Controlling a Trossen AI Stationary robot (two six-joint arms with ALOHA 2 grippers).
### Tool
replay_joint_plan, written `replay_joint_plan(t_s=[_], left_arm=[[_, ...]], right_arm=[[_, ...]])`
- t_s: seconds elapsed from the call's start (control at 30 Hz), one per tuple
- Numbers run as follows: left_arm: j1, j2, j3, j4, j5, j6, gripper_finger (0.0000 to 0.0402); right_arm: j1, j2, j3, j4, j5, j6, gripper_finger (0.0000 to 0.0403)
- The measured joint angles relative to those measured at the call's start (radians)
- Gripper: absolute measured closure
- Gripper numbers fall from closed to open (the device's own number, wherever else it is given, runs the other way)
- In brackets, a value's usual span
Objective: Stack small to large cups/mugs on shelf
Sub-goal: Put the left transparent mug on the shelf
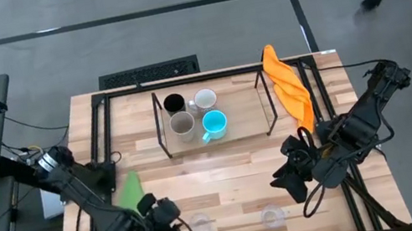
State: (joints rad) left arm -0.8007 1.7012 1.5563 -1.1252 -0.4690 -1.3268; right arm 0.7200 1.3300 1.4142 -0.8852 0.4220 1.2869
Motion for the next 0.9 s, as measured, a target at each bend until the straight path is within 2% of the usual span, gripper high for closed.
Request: replay_joint_plan(t_s=[0.1, 0.37, 0.53, 0.7, 0.9], left_arm=[[-0.015, 0.0, -0.068, 0.017, -0.017, -0.038, 0.0263], [0.025, 0.001, -0.227, 0.306, 0.037, 0.003, 0.0233], [0.023, 0.001, -0.23, 0.322, 0.062, -0.019, 0.0228], [0.013, 0.02, -0.23, 0.319, 0.066, -0.039, 0.0228], [0.047, 0.053, -0.231, 0.297, 0.063, -0.016, 0.0228]], right_arm=[[0.0, 0.0, -0.009, 0.005, 0.0, 0.016, 0.0212], [0.0, 0.0, -0.051, 0.008, -0.006, 0.069, 0.0212], [0.004, 0.004, -0.056, 0.013, -0.001, 0.08, 0.0212], [-0.028, 0.072, -0.056, 0.046, -0.011, 0.042, 0.0212], [-0.051, 0.163, -0.057, 0.078, -0.117, 0.015, 0.0212]])
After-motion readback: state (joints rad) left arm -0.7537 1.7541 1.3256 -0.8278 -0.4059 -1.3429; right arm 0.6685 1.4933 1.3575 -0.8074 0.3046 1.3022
